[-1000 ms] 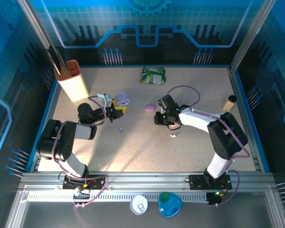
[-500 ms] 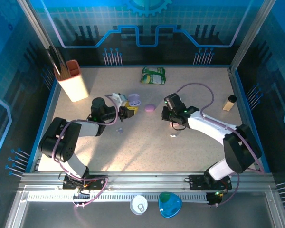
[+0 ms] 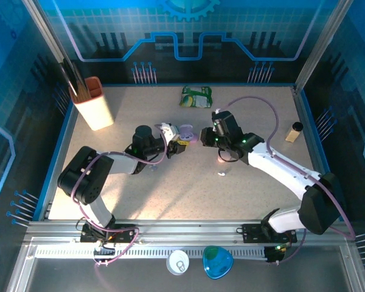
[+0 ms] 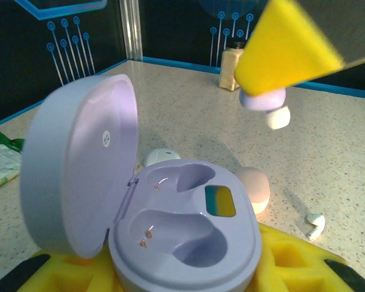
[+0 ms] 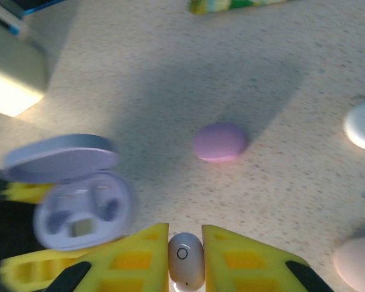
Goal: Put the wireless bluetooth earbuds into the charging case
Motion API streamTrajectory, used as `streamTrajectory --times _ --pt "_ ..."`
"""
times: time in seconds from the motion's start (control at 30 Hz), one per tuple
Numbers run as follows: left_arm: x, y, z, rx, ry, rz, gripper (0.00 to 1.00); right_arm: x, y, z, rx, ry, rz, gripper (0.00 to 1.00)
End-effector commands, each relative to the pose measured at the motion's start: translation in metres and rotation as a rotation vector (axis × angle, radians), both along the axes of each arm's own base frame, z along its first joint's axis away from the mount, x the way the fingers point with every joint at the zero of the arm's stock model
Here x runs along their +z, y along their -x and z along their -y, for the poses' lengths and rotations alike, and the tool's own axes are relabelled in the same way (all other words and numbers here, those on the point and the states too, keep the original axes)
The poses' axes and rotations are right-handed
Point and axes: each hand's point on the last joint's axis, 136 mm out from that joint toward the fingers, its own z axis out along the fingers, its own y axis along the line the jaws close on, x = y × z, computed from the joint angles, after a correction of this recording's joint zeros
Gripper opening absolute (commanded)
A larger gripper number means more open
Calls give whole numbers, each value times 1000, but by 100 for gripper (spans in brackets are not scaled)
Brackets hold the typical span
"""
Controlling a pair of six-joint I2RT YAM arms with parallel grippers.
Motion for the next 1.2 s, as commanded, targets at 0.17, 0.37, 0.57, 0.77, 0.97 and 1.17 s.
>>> streamTrajectory --times 0.17,0.37,0.57,0.77,0.97,1.17 --pt "5 -4 19 8 -11 41 28 30 -3 -48 175 -66 39 19" --pt "10 -4 25 6 6 29 28 28 -9 -59 202 -79 36 19" --pt "15 -3 26 3 19 26 27 21 -13 -63 206 -70 28 18" --pt "19 -5 26 14 40 12 27 10 -15 -64 208 -59 10 19" --pt "24 -7 27 19 73 -2 27 5 -14 -65 209 -56 -2 21" --pt "24 -9 24 33 77 -15 27 22 -10 -58 212 -60 37 39"
